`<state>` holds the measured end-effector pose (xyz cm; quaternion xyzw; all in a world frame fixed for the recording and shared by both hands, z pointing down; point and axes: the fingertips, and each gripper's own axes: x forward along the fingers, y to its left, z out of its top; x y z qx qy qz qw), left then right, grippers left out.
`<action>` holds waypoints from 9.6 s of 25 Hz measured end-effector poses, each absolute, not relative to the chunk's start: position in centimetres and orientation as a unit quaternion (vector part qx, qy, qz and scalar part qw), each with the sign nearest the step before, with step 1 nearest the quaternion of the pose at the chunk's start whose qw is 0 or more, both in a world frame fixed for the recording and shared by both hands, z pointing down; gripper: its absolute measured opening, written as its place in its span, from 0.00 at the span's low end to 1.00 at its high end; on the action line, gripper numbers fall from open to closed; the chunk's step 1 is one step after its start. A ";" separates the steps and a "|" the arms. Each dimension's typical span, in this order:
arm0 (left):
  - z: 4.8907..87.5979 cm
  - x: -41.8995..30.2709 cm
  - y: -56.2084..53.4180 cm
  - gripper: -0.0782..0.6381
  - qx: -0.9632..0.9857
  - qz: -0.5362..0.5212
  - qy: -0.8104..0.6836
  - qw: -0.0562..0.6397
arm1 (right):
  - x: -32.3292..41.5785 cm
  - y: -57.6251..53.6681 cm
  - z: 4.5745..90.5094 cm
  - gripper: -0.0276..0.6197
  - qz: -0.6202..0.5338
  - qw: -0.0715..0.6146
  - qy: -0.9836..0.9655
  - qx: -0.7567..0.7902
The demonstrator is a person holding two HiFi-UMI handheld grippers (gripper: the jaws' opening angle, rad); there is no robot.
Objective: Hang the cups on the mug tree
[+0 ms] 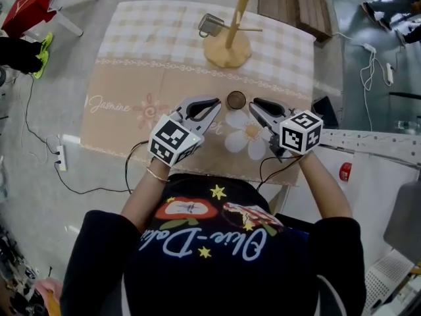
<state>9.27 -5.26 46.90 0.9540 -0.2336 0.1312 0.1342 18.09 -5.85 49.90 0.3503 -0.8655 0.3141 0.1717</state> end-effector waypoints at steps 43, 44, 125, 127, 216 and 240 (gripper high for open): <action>49.7 10.8 -4.1 0.12 0.929 0.151 -0.290 0.172 | 17.6 -7.1 54.8 0.23 0.192 0.291 -0.907 0.235; 49.8 10.9 -4.1 0.12 0.929 0.151 -0.290 0.172 | 17.6 -7.1 54.8 0.23 0.194 0.289 -0.907 0.236; 47.2 5.9 -6.8 0.12 0.930 0.147 -0.304 0.143 | 11.9 -6.0 49.4 0.12 0.232 0.210 -0.907 0.282; 47.0 5.5 -7.0 0.12 0.931 0.149 -0.304 0.140 | 11.4 -6.2 48.8 0.12 0.235 0.201 -0.907 0.285; 31.7 -0.5 -17.6 0.12 0.940 0.072 -0.334 0.003 | 2.8 -15.9 31.6 0.12 0.279 -0.010 -0.900 0.335; 28.6 -0.5 -20.2 0.12 0.931 0.068 -0.359 -0.013 | 2.8 -18.3 28.9 0.12 0.298 -0.068 -0.896 0.322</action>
